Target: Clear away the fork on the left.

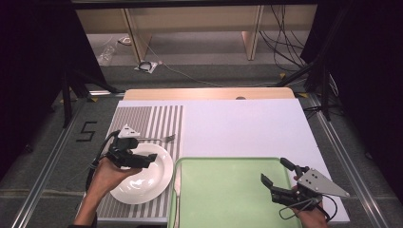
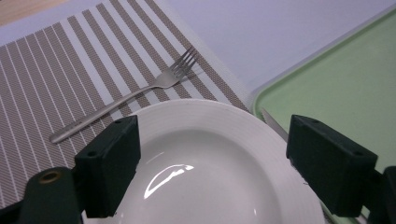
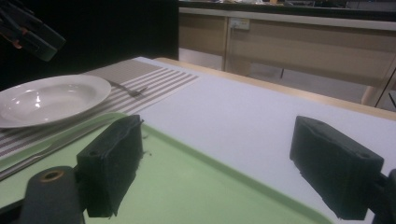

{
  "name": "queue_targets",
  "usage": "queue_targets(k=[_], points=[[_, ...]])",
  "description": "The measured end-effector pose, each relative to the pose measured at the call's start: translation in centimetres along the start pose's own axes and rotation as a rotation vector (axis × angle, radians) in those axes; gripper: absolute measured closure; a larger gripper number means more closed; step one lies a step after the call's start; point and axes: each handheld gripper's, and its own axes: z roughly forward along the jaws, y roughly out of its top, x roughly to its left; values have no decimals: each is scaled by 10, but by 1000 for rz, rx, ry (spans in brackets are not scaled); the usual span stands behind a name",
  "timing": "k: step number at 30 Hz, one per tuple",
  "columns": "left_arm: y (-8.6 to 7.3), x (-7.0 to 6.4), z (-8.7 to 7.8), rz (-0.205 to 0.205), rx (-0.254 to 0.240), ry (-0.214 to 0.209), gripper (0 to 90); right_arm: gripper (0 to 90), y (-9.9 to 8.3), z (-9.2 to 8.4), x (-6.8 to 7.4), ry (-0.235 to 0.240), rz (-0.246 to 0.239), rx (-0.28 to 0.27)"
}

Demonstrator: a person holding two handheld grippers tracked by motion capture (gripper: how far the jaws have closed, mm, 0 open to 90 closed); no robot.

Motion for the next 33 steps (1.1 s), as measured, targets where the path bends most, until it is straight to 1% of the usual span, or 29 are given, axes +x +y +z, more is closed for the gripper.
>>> queue_targets(k=[2,6,9,14,15,18,21,23,25,27,29,33], points=[[4,6,3,0,9,6,177,178,0,0,0,1,-1,1],[9,19,10,-14,28,13,179,178,0,0,0,1,-1,1],[13,26,14,-10,44,24,180,178,-1,0,-1,-1,3,4],[21,39,21,-17,48,32,180,178,0,0,0,-1,2,2],[23,41,23,-12,54,36,179,178,-1,0,0,-1,2,2],[27,47,28,-3,71,40,179,178,-1,0,0,0,2,3],[32,53,35,-18,95,25,173,178,-1,0,0,0,4,5],[34,55,39,-2,112,35,170,178,-1,0,0,3,6,5],[37,58,44,-3,125,29,170,178,-1,1,0,4,6,5],[39,60,48,-2,135,32,170,178,-1,1,0,5,7,5],[42,63,52,11,150,36,171,178,-1,0,0,2,6,9],[47,69,60,9,168,45,171,178,-2,1,0,3,8,6]])
